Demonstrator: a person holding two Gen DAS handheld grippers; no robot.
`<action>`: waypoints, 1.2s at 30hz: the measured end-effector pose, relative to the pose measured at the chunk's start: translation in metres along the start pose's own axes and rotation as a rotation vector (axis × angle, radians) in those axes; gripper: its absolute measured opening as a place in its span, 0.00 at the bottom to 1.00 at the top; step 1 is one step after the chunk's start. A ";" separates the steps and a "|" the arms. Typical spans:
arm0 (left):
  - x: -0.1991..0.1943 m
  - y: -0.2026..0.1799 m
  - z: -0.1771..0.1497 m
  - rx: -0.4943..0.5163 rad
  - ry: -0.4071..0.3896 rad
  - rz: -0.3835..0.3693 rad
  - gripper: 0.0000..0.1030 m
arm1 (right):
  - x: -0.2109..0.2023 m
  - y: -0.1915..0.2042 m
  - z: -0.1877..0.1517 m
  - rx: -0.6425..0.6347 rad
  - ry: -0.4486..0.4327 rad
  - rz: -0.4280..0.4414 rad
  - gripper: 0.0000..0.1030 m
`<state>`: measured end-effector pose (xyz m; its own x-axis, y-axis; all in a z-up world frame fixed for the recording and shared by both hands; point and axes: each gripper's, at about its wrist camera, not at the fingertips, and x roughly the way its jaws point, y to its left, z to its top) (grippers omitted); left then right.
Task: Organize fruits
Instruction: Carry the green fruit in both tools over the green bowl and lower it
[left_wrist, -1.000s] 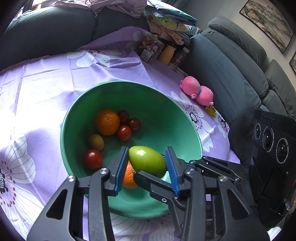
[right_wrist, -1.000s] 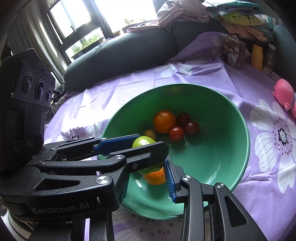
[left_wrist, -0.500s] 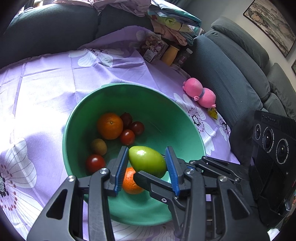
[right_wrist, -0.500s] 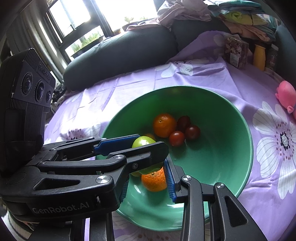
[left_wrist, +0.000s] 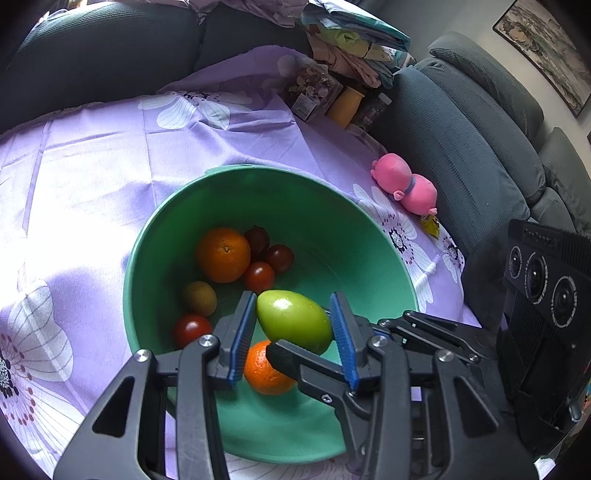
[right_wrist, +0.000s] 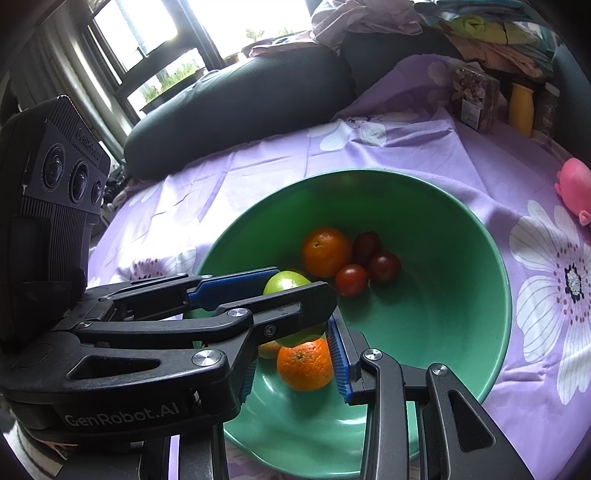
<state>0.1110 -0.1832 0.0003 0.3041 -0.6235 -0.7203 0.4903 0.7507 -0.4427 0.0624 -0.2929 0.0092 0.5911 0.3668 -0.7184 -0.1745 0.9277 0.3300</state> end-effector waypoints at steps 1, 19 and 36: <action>0.000 0.000 0.000 0.000 0.002 0.001 0.40 | 0.001 0.000 0.001 0.000 0.002 -0.002 0.36; 0.007 -0.003 0.005 -0.008 0.044 0.027 0.40 | 0.005 0.000 0.005 -0.012 0.055 -0.018 0.36; 0.013 -0.004 0.007 -0.015 0.074 0.042 0.40 | 0.008 0.000 0.007 -0.013 0.095 -0.029 0.36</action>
<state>0.1190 -0.1958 -0.0031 0.2627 -0.5736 -0.7758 0.4659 0.7795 -0.4186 0.0728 -0.2901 0.0083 0.5192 0.3438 -0.7825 -0.1691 0.9388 0.3002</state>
